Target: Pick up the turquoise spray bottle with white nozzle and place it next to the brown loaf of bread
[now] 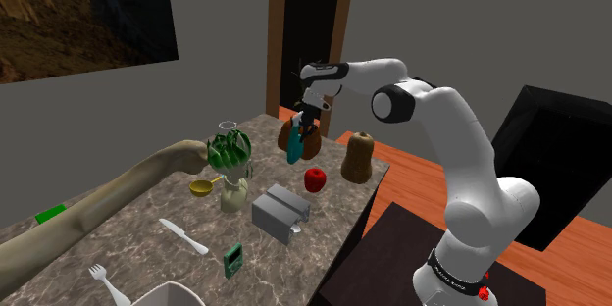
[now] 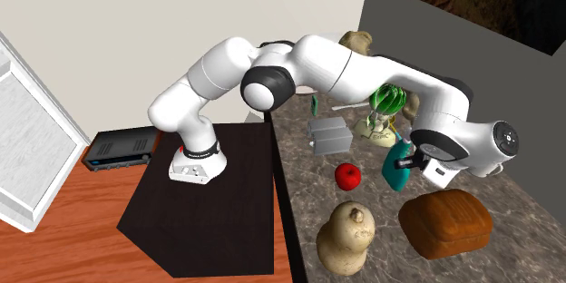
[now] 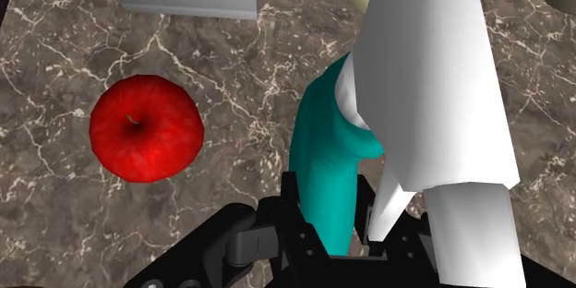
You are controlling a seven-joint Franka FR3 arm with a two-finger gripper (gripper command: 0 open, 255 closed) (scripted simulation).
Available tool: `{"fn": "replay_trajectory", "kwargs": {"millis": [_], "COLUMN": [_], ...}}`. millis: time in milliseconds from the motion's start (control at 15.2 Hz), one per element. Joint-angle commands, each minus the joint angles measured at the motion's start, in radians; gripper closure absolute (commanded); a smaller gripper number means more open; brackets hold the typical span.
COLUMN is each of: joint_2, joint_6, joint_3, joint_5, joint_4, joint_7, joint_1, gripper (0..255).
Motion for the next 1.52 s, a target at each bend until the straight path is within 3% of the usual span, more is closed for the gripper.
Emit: {"fn": "replay_trajectory", "kwargs": {"millis": [0, 528, 1056, 1122, 1452], "joint_2": [0.01, 0.063, 0.063, 0.063, 0.063], "joint_6": [0.018, 0.078, 0.078, 0.078, 0.078], "joint_3": [0.0, 0.002, 0.002, 0.002, 0.002], "joint_5": [0.001, 0.006, 0.006, 0.006, 0.006], "joint_4": [-0.008, -0.022, -0.022, -0.022, -0.022], "joint_7": [-0.008, -0.034, -0.034, -0.034, -0.034], "joint_1": [0.0, 0.003, 0.003, 0.003, 0.003], "gripper": [255, 255, 255, 0, 0]}}
